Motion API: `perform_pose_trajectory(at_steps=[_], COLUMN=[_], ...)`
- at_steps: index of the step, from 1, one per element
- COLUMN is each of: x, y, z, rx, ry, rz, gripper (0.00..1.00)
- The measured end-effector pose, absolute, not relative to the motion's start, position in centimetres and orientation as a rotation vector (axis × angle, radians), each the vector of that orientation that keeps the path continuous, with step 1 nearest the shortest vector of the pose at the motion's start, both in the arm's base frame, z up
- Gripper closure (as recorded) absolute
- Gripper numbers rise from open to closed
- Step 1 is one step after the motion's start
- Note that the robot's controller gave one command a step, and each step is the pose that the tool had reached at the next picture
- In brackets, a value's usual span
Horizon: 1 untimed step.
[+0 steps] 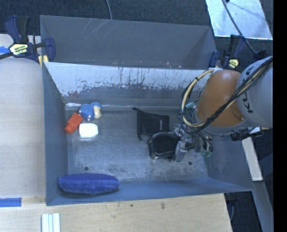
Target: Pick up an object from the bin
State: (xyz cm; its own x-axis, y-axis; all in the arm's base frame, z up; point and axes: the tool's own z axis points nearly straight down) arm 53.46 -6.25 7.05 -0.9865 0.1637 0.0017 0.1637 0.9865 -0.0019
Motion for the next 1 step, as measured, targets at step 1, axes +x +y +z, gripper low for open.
perform_pose_trajectory(at_steps=[1], x=[53.86], y=[-4.15], z=[21.96], rx=[-0.211], ry=[-3.139], rz=[0.001], gripper=[1.00])
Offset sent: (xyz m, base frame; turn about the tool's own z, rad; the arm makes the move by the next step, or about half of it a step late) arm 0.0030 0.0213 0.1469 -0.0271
